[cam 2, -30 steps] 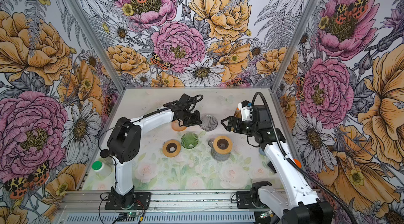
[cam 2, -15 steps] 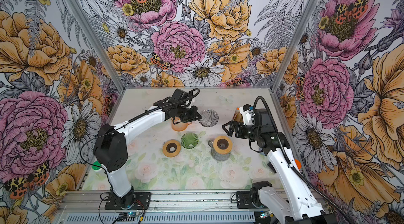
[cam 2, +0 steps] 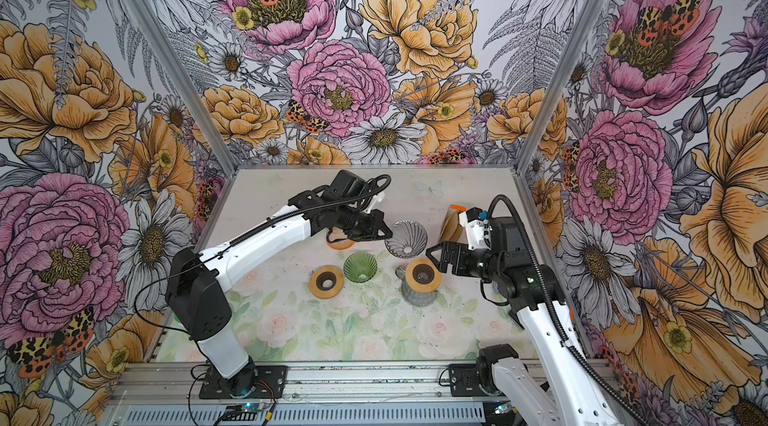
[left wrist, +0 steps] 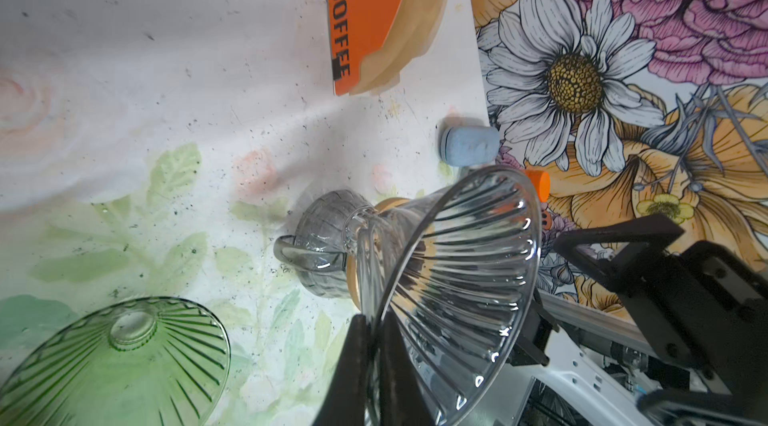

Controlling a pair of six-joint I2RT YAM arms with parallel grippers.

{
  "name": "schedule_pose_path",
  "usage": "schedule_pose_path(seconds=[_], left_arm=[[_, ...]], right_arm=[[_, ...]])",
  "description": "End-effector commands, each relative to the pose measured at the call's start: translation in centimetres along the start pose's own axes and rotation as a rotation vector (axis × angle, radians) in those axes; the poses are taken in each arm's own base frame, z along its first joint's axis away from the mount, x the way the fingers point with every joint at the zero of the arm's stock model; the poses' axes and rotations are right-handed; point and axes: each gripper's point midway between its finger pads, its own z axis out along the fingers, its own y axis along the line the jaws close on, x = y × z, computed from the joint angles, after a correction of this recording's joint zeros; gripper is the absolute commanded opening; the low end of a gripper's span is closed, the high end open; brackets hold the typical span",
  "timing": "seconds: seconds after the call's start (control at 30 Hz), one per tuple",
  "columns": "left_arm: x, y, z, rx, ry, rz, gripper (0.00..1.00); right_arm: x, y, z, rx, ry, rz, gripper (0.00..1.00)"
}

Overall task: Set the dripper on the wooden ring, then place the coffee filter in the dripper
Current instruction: 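Lift the clear dripper with the left gripper and carry it over the bamboo ring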

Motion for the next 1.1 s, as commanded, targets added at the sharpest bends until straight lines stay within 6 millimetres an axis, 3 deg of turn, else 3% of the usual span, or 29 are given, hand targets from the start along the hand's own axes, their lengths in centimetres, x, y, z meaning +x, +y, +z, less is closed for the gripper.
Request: schedule_pose_path(seconds=[0.0,0.17,0.47,0.57,0.83,1.07], left_arm=[[0.6,-2.5,-0.6,0.045,0.024,0.067,0.02],[1.6,-3.6,0.3,0.057,0.051,0.084,0.02],[2.0,-5.2,1.8,0.070,0.074,0.109,0.02],[2.2,-4.6,3.5,0.051,0.100,0.100,0.02],[2.3,-4.1,4.1,0.035,0.107,0.092,0.02],[2.6,-3.9,4.5,0.038,0.123,0.083,0.02]], right_arm=[[1.1,0.8,-0.9,-0.023,0.030,0.023,0.86],[2.4,0.8,-0.9,-0.034,0.077,0.061,0.79],[3.2,-0.1,-0.5,-0.005,0.092,0.086,0.56],[3.3,-0.5,-0.2,0.010,0.099,0.100,0.50],[3.6,-1.8,0.3,0.065,0.107,0.136,0.36],[3.4,-2.6,0.6,0.105,0.105,0.141,0.32]])
